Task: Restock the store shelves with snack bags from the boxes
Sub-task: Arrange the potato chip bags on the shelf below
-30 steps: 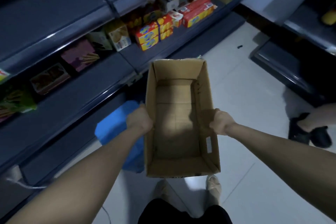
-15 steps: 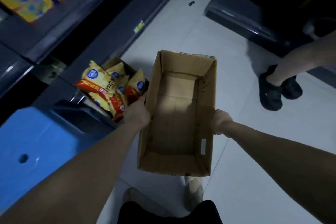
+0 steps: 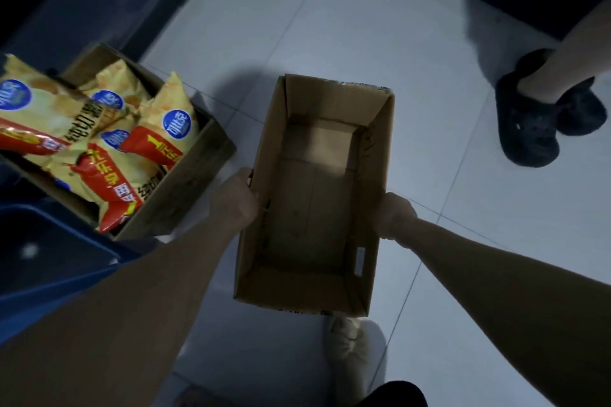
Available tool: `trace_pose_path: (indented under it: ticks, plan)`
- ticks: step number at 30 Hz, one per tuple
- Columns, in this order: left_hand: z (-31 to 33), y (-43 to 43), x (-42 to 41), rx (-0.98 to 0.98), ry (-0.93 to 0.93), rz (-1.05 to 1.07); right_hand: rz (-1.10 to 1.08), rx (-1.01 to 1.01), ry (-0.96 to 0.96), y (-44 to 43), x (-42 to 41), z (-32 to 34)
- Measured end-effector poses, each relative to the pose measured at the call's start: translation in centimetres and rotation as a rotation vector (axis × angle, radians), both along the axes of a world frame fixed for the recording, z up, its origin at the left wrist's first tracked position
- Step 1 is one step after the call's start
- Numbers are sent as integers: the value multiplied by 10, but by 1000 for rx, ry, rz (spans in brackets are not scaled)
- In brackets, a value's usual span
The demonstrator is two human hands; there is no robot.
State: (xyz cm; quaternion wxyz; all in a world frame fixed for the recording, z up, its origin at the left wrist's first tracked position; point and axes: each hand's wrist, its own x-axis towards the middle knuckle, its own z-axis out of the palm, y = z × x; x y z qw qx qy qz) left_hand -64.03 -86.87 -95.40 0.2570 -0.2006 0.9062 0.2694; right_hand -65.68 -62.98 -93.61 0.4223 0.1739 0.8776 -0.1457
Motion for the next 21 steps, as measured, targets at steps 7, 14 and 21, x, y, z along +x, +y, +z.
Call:
trace_pose_path:
  ticks: [7,14,21]
  plan:
    - [-17,6,-15,267,62,182,-57,264,382,-18,0,-9]
    - [25,-50,-4,61,313,397,342,-158,421,-101,-23,26]
    - [43,-151,22,-200,218,701,386,-461,276,-210,-43,36]
